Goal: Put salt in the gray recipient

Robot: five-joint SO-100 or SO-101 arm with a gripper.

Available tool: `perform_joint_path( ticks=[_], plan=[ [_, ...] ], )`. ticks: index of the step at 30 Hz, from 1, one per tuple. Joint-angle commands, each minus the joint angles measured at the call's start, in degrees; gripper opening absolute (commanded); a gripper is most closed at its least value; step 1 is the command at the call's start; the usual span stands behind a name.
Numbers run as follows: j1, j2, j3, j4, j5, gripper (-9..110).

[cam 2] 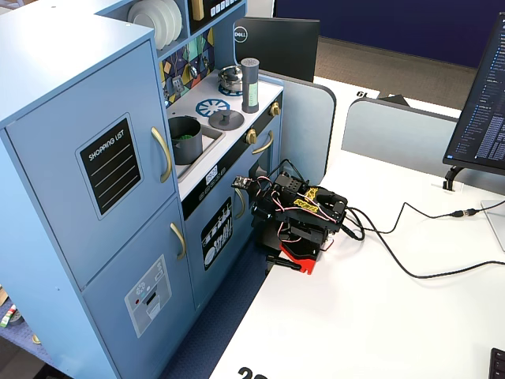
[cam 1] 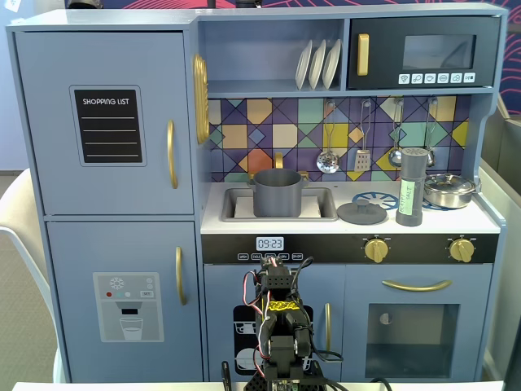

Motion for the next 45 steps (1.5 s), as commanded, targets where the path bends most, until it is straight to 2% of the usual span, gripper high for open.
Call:
perform_joint_path(
  ticks=[1,10,12,16,21,23,27,30,33,35,41,45],
  plan=[
    [-2.64,0.26,-0.26,0.26,1.32,0],
    [-1.93,0.35,-0.26,0.26,1.32,0],
    [-1.67,0.35,-0.26,0.0,-1.58,0],
    [2.29,0.26,-3.52,-4.39,0.97,0],
    [12.04,-0.26,-13.97,-3.16,-3.96,0],
    [18.46,-2.46,-19.69,-4.57,-2.81,0],
    [31.29,-9.23,-29.79,-13.71,-1.85,0],
    [37.0,-16.52,-36.56,-22.5,0.53,0],
    [41.22,-24.35,-43.24,-30.15,-1.32,0],
    [43.15,-29.09,-47.2,-35.24,-1.76,6],
    [47.2,-37.79,-52.03,-51.59,0.53,36],
    [47.64,-42.8,-52.21,-64.07,1.32,41]
  ],
)
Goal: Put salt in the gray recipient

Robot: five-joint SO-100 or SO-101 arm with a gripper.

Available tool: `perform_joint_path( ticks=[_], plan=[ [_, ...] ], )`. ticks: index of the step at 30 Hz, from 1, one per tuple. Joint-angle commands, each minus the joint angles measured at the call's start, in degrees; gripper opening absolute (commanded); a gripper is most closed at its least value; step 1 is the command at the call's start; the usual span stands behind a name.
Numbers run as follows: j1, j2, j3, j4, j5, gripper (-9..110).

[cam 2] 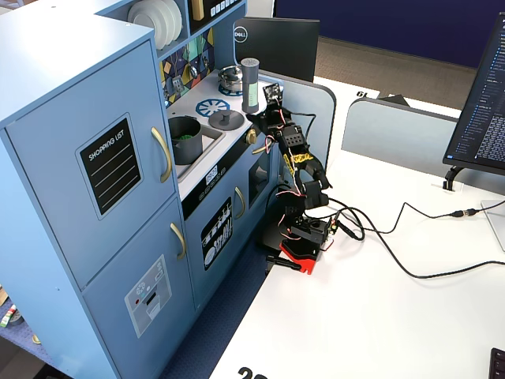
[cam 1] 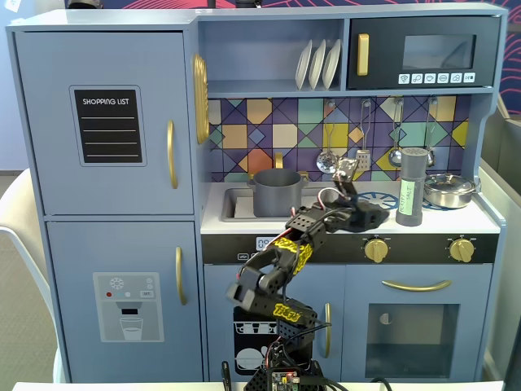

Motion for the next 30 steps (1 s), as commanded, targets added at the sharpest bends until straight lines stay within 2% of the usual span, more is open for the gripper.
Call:
perform_joint_path(
  ticks=[1,8,17,30],
  plan=[
    [1.23,-5.01,-5.01,-13.18,1.58,42],
    [3.25,-14.85,-6.77,-28.65,0.62,49],
    [2.81,-28.3,-18.02,-29.09,3.52,54],
    [1.85,-46.58,-37.0,-26.98,4.75,50]
  ],
)
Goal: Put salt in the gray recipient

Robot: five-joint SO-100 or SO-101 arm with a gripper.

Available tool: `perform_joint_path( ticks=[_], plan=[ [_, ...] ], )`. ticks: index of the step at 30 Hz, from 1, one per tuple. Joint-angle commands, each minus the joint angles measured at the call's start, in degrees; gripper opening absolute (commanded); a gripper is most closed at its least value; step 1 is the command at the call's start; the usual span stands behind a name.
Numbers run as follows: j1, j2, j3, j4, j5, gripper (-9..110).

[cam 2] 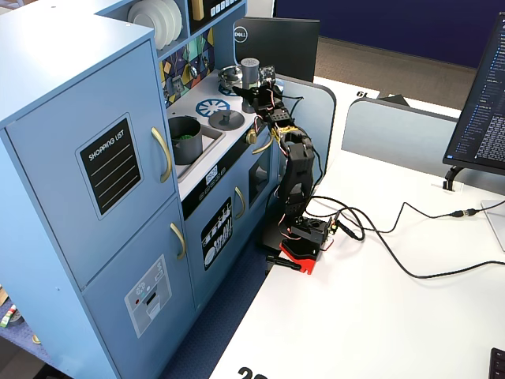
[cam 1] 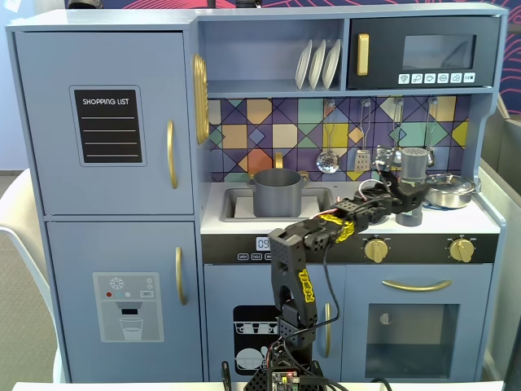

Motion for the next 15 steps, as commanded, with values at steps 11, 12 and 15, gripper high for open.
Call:
perform_joint_path(
  ticks=[11,12,15],
  plan=[
    [-3.34,-10.46,-17.14,0.62,1.23,33],
    [-3.6,-10.28,-17.14,0.79,1.23,26],
    [-3.87,-8.26,-16.61,2.11,1.85,4]
  ],
)
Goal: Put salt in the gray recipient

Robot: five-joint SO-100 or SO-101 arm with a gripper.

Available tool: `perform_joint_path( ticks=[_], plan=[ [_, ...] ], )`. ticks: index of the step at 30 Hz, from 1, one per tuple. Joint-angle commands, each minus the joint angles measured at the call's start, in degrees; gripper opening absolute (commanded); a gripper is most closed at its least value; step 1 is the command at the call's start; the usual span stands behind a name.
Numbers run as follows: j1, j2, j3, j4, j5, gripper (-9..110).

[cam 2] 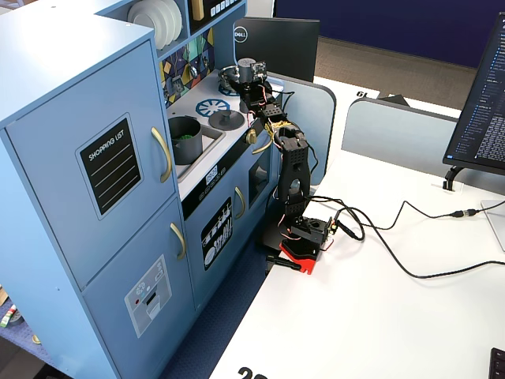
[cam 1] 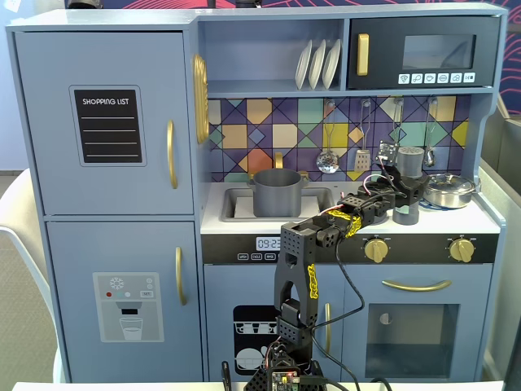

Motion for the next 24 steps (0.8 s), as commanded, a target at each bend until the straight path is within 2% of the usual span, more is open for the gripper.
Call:
perform_joint_path(
  ticks=[1,5,8,14,19,24],
  plan=[
    [-0.62,4.13,-3.78,1.23,1.32,0],
    [-0.09,12.13,-0.97,2.37,8.0,0],
    [-0.53,19.95,-0.62,8.0,13.71,0],
    [-9.49,33.57,-3.6,23.12,35.07,0],
    [-20.21,37.18,-3.96,29.44,60.47,0],
    [-29.53,35.24,-9.93,40.52,93.43,0]
  ],
)
